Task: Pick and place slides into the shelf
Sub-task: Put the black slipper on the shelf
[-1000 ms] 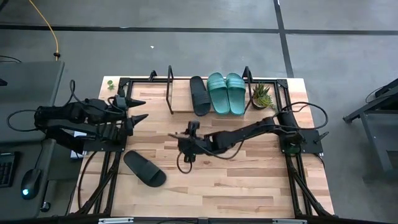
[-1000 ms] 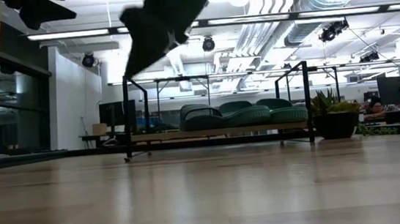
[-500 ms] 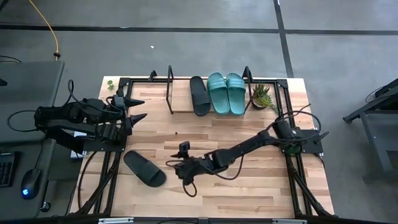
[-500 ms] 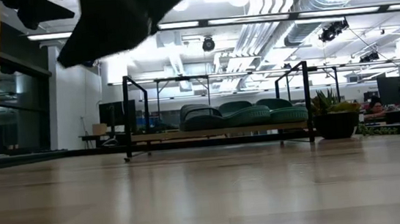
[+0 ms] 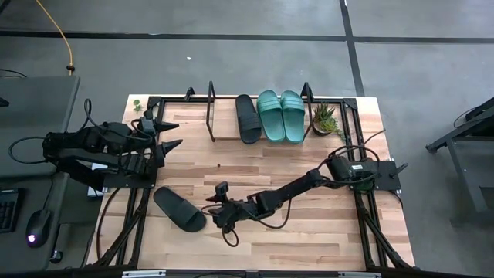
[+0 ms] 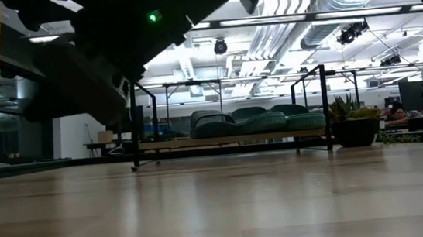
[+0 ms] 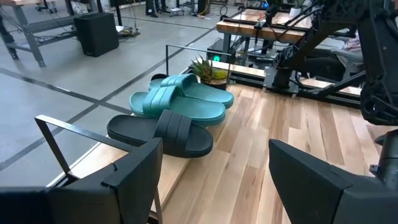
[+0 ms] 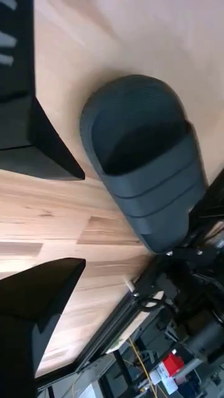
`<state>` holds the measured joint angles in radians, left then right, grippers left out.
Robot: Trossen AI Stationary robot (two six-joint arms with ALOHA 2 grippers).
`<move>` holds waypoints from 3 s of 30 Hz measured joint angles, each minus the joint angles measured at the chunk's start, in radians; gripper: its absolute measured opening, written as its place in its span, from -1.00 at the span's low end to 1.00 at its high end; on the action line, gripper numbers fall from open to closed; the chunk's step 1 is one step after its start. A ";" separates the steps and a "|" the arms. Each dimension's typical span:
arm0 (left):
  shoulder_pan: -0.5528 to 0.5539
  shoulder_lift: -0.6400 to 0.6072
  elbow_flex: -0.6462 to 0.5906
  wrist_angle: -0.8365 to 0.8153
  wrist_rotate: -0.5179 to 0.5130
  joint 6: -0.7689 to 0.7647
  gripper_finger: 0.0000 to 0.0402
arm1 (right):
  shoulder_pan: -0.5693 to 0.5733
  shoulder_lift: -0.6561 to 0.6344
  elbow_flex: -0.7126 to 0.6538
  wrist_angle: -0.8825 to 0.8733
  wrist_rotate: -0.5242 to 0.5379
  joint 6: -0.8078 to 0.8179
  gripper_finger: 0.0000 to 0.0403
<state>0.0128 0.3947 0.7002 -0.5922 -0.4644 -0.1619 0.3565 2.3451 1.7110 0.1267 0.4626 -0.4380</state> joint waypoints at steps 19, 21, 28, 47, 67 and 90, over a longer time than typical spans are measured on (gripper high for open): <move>0.000 0.012 0.000 -0.037 0.058 -0.031 0.36 | -0.008 0.042 0.063 -0.012 0.044 -0.010 0.02; -0.001 0.022 0.000 -0.054 0.065 -0.040 0.36 | -0.007 0.026 0.063 -0.027 0.078 -0.012 0.02; 0.000 0.057 -0.001 -0.149 0.089 -0.113 0.36 | -0.009 -0.057 0.063 -0.191 0.181 0.051 0.02; -0.001 0.068 -0.118 -0.159 0.318 -0.350 0.36 | -0.080 -0.198 0.063 -0.582 0.216 0.245 0.02; -0.083 0.068 -0.377 -0.014 0.608 -0.568 0.36 | -0.075 -0.237 0.063 -0.610 0.266 0.284 0.02; -0.590 0.258 -0.384 0.114 0.277 -0.974 0.36 | -0.061 -0.237 0.063 -0.696 0.236 0.281 0.02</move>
<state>-0.5776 0.6526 0.3164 -0.4787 -0.1875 -1.1355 0.2956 2.1082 1.7737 -0.5692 0.6987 -0.1566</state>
